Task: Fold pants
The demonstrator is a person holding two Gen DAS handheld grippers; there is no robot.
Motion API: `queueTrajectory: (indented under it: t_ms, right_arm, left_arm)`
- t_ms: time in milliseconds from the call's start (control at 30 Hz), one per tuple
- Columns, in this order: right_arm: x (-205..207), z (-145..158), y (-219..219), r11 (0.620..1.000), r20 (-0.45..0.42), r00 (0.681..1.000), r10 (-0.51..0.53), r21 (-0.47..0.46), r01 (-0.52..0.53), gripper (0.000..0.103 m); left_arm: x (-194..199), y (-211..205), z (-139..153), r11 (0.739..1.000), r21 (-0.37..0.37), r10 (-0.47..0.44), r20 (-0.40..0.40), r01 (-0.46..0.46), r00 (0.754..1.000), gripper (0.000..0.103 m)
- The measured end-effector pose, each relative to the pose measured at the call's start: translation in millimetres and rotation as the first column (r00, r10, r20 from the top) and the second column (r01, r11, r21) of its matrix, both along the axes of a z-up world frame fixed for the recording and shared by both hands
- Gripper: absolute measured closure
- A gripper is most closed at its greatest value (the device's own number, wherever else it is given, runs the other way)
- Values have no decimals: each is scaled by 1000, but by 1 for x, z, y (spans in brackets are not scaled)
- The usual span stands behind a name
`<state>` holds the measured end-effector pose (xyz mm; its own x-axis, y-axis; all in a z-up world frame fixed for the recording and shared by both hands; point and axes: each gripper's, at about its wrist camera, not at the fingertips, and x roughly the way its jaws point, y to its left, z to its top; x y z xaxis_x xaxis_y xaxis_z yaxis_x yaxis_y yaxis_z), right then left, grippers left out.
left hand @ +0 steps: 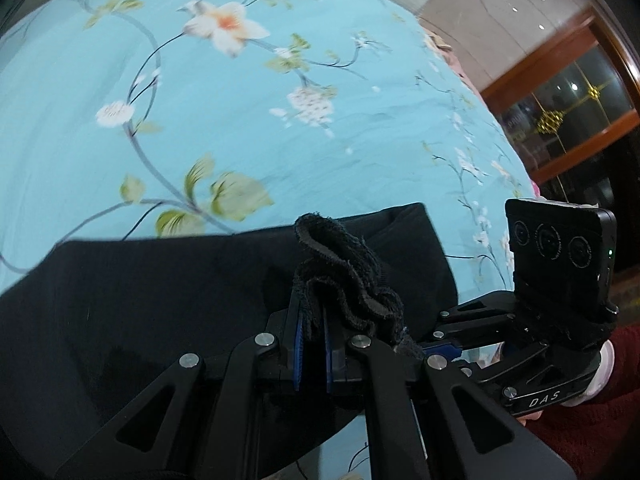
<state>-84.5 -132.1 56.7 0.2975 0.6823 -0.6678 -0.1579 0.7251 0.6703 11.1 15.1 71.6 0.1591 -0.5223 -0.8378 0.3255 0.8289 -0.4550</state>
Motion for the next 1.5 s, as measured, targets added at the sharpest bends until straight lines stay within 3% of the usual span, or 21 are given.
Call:
queueTrajectory:
  t_ms: [300,467,533,667,767,1033,1367,1500]
  right_arm:
    - [5,-10,11,998,-54,998,23,-54,-26,82]
    - [8,-4,23,998,-49,998,48,-45,-51,55]
    - [8,-2,28,996,-44,997,69,-51,-71,54]
    - [9,8,40,993,-33,994,105,-43,-107,54]
    - [14,16,47,992,-10,993,121,-38,-122,54]
    - [37,29,74,982,15,983,185,-32,-184,54]
    - [71,34,130,942,31,945,327,-94,-323,54]
    - [87,32,153,919,27,923,383,-114,-378,52]
  left_arm:
    - [-14,23,-12,994,11,110,-42,-109,993,95]
    - [-30,48,-7,982,-7,190,-44,-191,981,88]
    - [-36,58,-5,973,-13,229,-48,-230,972,87]
    - [-52,81,1,947,-36,319,-49,-320,947,74]
    - [-63,100,3,926,-45,372,-49,-375,927,73]
    - [-91,141,9,850,-49,521,-54,-524,852,71]
    - [-127,200,7,713,-63,694,-76,-698,716,67]
    - [-140,221,7,643,-67,757,-93,-763,647,61]
